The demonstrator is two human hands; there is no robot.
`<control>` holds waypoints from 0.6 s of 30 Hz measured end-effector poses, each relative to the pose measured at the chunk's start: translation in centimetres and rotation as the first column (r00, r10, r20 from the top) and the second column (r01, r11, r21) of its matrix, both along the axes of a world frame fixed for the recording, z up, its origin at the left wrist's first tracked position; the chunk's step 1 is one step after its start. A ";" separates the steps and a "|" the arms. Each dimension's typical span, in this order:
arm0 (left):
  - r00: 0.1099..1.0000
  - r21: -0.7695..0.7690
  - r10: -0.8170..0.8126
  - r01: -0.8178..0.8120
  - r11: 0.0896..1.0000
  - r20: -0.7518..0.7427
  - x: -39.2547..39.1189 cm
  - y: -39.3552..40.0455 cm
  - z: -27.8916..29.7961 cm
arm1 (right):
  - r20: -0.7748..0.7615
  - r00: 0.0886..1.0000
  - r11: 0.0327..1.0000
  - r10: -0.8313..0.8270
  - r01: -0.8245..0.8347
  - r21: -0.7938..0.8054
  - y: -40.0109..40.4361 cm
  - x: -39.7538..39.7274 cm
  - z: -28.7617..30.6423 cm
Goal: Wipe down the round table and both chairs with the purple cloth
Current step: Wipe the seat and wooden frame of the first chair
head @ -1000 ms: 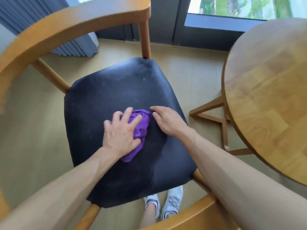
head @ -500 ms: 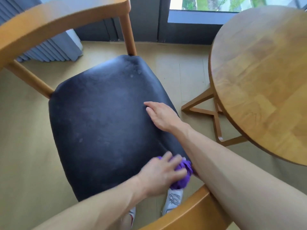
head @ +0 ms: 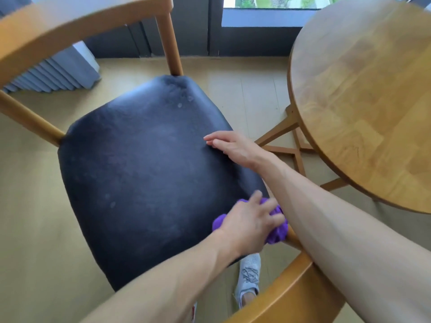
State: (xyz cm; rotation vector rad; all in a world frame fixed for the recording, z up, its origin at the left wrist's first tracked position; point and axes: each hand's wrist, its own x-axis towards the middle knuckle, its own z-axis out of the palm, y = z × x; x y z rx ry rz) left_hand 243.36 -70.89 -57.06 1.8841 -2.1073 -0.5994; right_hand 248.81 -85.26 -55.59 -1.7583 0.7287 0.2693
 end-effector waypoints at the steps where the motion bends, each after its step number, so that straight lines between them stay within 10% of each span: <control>1: 0.999 0.031 -0.050 0.049 0.998 0.019 0.7 -0.2 -0.1 | -0.002 1.000 1.000 0.015 -0.015 -0.009 0.0 0.0 0.0; 10: 0.667 -0.007 0.716 -0.730 0.683 0.207 6.6 -4.9 -0.9 | 0.011 0.980 0.961 -0.198 0.197 -0.196 -3.6 0.4 0.7; 14: 0.964 0.051 0.258 -0.261 0.964 0.057 -0.1 -4.1 -1.1 | -0.114 0.983 0.980 -0.142 0.124 -0.154 -4.1 -1.0 -0.6; 18: 0.984 0.069 0.136 -0.144 0.987 0.116 2.4 -4.8 -1.3 | -0.146 0.960 0.971 -0.237 0.240 0.002 -4.5 -2.7 -1.4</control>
